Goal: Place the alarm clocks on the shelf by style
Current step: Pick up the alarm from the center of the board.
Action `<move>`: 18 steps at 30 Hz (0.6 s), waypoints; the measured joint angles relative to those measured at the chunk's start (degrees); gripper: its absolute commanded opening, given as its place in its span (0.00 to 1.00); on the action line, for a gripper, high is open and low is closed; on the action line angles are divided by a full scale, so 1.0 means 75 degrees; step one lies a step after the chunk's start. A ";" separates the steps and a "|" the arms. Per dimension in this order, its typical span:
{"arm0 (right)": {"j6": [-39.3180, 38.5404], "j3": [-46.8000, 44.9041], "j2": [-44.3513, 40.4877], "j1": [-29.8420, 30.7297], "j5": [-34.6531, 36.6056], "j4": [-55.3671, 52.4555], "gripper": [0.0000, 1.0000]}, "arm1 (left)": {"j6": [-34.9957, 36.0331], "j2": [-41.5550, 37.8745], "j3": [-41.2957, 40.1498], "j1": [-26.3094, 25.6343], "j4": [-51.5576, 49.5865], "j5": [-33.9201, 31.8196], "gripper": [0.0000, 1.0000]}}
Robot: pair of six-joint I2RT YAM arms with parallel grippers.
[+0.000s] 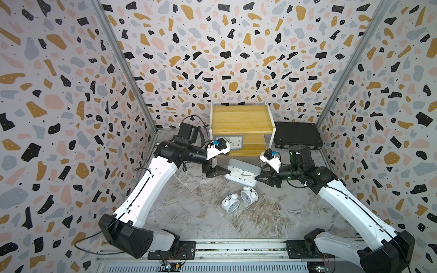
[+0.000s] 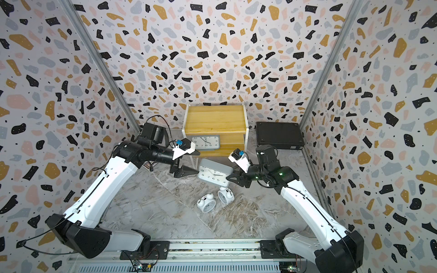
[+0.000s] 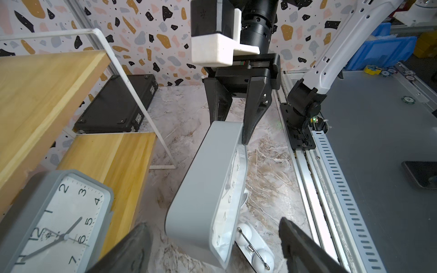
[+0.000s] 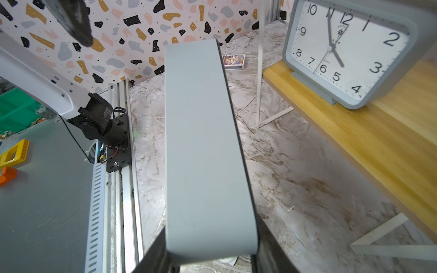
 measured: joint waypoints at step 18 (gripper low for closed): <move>-0.0577 0.0580 0.0152 0.0152 -0.0102 -0.0682 0.23 | 0.0956 0.1335 0.1241 -0.0568 -0.1638 -0.0367 0.81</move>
